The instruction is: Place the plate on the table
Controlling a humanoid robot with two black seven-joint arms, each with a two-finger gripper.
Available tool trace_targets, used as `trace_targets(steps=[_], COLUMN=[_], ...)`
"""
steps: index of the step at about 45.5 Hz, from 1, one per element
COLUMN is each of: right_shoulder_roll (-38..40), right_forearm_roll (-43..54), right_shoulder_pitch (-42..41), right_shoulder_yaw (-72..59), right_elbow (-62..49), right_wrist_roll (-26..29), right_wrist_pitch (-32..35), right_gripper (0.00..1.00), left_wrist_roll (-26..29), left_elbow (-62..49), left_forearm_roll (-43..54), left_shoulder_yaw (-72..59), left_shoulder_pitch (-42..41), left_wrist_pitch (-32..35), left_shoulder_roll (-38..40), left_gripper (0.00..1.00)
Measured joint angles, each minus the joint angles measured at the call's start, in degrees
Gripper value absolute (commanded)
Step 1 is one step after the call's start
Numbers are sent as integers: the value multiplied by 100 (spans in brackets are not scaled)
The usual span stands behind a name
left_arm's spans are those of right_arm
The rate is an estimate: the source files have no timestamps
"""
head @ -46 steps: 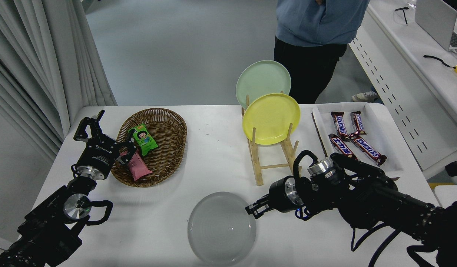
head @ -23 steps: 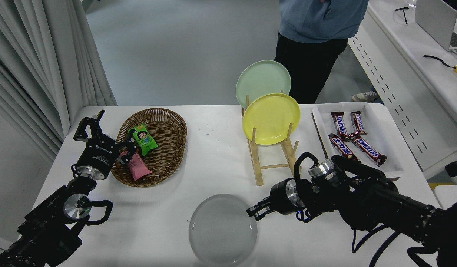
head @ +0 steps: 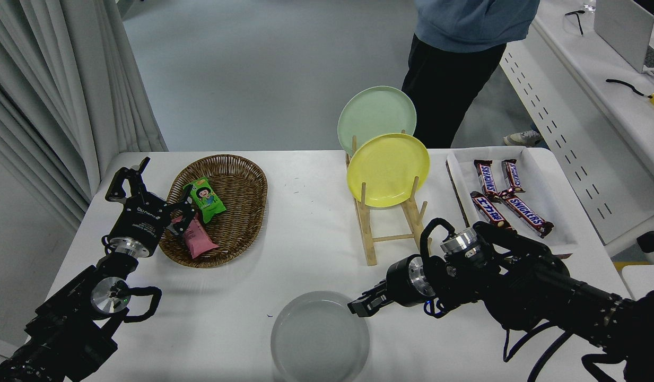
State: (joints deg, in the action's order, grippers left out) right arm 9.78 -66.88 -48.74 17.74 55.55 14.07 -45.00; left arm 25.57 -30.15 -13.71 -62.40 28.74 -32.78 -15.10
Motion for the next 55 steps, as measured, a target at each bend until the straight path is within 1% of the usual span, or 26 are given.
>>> trace_targets(steps=[8,12,19,29,33,38,47,55], right_shoulder_roll=[-95,-139,-193,-230,-231,-228,-209,-151], right_forearm_roll=[322,482,923,1803,2235,2851,4328,4890], right_shoulder_pitch=[15,27,62,170,210,253,431,527], right_shoulder_yaw=[-11,-16,-21,17,80,255,936,1372], right_elbow=[158,312,715,1072,1122,1155,1177,1165], right_wrist_roll=[7,7,8,4,-4,-60,-405,-573], right_wrist_pitch=[1,136,568,1381,1665,1863,2375,2667], right_gripper=[100,100,100,100,100,100,100,100], left_wrist_roll=[0,0,0,0,0,0,0,0], left_elbow=[0,0,1,1,1,1,1,1], left_forearm_roll=[0,0,0,0,0,0,0,0], left_shoulder_yaw=[0,0,0,0,0,0,0,0], left_shoulder_pitch=[0,0,0,0,0,0,0,0], left_wrist_pitch=[0,0,0,0,0,0,0,0], left_shoulder_roll=[0,0,-2,-2,-2,-2,-2,-2], left_gripper=[100,100,100,100,100,100,100,100])
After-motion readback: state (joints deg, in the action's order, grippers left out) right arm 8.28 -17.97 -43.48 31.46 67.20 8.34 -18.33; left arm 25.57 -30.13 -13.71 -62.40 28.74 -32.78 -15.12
